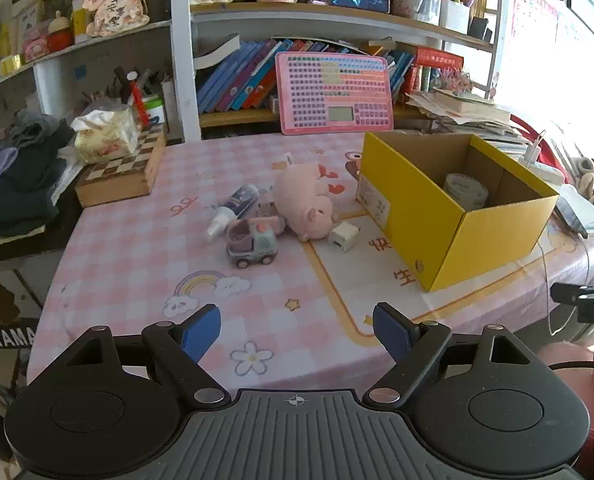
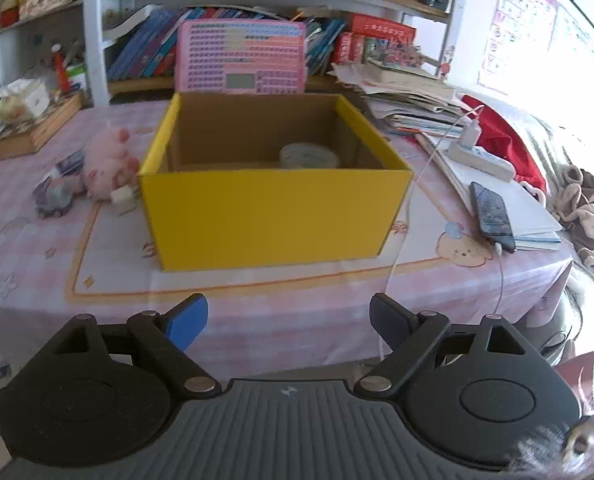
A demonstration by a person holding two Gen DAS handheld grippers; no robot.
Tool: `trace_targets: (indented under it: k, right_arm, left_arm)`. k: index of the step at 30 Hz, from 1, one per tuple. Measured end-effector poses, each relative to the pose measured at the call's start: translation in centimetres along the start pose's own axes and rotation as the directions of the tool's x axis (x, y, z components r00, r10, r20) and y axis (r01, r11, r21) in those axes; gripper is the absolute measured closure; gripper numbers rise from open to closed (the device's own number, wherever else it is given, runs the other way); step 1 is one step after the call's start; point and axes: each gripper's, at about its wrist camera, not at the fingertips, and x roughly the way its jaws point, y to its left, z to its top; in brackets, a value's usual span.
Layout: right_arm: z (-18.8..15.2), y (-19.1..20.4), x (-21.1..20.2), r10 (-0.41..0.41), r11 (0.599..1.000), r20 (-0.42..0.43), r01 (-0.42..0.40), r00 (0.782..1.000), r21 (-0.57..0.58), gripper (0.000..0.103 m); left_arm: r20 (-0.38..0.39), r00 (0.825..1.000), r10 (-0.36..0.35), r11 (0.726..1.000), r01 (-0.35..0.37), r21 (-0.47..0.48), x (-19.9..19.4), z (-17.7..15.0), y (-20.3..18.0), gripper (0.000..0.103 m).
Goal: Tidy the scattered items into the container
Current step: 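Withdraw both tools from the yellow box back toward the table, then reach the right gripper to the white plug cube and grasp it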
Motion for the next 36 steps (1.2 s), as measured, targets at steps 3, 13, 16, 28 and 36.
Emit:
trace_targets:
  k: [3, 13, 16, 28, 36]
  right_arm:
    - [-0.5, 1.1, -0.2, 0.022, 1.000, -0.008, -0.022, 1.000, -0.013, 0.017]
    - [-0.9, 6.9, -0.4, 0.182, 0.968, -0.042, -0.186, 0.982, -0.168, 0.018]
    - [-0.5, 8.7, -0.6, 0.223, 0.949, -0.035, -0.225, 0.974, -0.219, 0.020]
    - [1.2, 12.3, -1.6, 0.301, 0.925, 0.009, -0.290, 0.954, -0.246, 0.029]
    - [2.7, 14.0, -1.3, 0.304, 0.919, 0.022, -0.287, 0.953, -0.269, 0.030]
  left_arm:
    - [-0.004, 1.000, -0.002, 1.000, 0.002, 0.000, -0.3, -0.3, 0.5, 0.018]
    - [0.013, 1.000, -0.022, 0.999, 0.021, 0.038, -0.8, -0.9, 1.1, 0.018]
    - [0.030, 0.999, -0.025, 0.999, 0.023, 0.047, -1.0, -0.7, 1.3, 0.017]
    - [0.063, 0.998, -0.029, 0.999, 0.026, 0.043, -1.6, -1.0, 2.3, 0.017]
    - [0.060, 0.997, -0.042, 0.999, 0.041, 0.017, -0.8, -0.7, 3.5, 0.018]
